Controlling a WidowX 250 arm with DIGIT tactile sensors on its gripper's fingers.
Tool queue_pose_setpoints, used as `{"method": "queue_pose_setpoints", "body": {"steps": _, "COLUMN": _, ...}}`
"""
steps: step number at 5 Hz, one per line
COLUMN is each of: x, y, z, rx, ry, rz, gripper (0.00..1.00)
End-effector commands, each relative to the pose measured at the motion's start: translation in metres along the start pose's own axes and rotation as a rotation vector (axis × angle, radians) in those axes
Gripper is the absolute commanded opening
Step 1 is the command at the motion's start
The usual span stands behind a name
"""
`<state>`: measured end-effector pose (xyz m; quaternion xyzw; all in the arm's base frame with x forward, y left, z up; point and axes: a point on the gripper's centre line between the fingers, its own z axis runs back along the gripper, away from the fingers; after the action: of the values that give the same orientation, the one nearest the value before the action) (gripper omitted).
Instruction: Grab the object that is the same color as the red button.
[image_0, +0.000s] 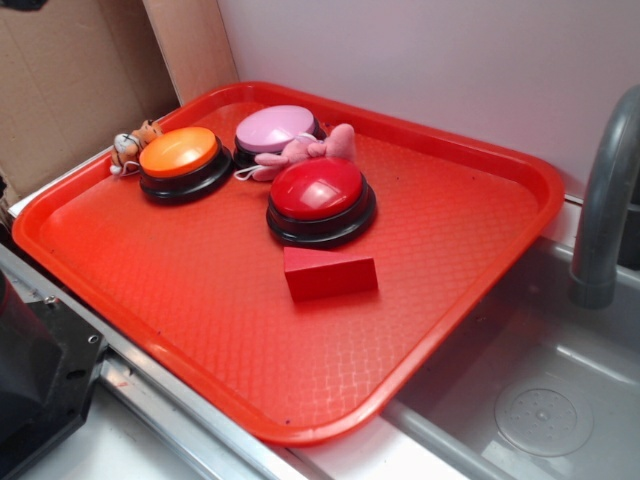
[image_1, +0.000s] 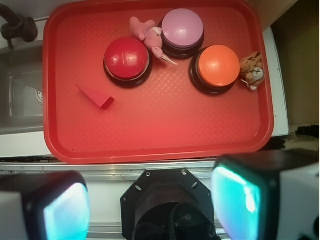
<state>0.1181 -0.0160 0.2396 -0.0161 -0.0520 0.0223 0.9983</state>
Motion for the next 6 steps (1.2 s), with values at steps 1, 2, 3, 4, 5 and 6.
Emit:
{"method": "queue_pose_setpoints", "body": {"steps": 1, "x": 0.000, "y": 0.000, "z": 0.000, "rx": 0.000, "ry": 0.000, "rz": 0.000, "gripper": 1.00}}
{"method": "queue_pose_setpoints", "body": {"steps": 2, "x": 0.003, "y": -0.004, "z": -0.005, "rx": 0.021, "ry": -0.014, "rz": -0.056, "gripper": 1.00}}
{"method": "queue_pose_setpoints", "body": {"steps": 3, "x": 0.017, "y": -0.011, "z": -0.025, "rx": 0.035, "ry": -0.031, "rz": -0.176, "gripper": 1.00}}
{"method": "queue_pose_setpoints", "body": {"steps": 4, "x": 0.035, "y": -0.018, "z": -0.043, "rx": 0.064, "ry": -0.055, "rz": -0.289, "gripper": 1.00}}
{"method": "queue_pose_setpoints", "body": {"steps": 5, "x": 0.061, "y": -0.035, "z": -0.071, "rx": 0.069, "ry": -0.140, "rz": -0.496, "gripper": 1.00}}
{"method": "queue_pose_setpoints", "body": {"steps": 6, "x": 0.080, "y": -0.055, "z": -0.103, "rx": 0.075, "ry": -0.162, "rz": -0.615, "gripper": 1.00}}
